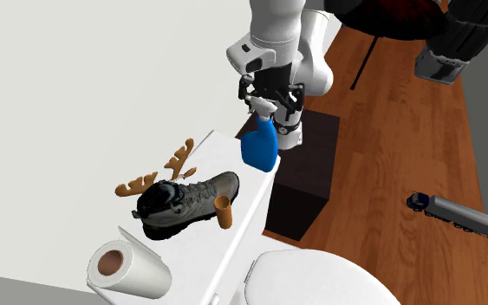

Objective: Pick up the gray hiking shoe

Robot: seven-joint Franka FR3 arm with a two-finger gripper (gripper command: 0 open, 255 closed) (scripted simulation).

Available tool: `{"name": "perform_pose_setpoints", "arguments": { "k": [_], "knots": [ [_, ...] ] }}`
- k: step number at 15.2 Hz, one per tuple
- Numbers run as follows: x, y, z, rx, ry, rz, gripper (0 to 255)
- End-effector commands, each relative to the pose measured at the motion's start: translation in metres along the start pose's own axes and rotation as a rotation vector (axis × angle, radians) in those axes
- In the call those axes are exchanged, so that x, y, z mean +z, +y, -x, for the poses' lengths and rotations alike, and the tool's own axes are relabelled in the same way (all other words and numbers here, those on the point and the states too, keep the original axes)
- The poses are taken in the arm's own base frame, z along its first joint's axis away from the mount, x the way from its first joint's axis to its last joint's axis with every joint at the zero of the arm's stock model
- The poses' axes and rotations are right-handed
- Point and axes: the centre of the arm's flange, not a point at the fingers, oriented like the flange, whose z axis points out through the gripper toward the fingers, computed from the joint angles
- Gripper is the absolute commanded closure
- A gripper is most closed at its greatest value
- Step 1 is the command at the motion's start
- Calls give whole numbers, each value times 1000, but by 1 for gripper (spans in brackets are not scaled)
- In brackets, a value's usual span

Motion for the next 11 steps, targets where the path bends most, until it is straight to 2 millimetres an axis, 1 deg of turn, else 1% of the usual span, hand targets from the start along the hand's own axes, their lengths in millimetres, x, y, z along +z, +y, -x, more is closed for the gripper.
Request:
{"name": "perform_pose_setpoints", "arguments": {
  "k": [1,6,11],
  "knots": [
    [0,0,0,0,0,0,0],
    [9,17,-53,154,65,-15,0],
    [15,41,-104,308,129,-29,0]
  ]
}}
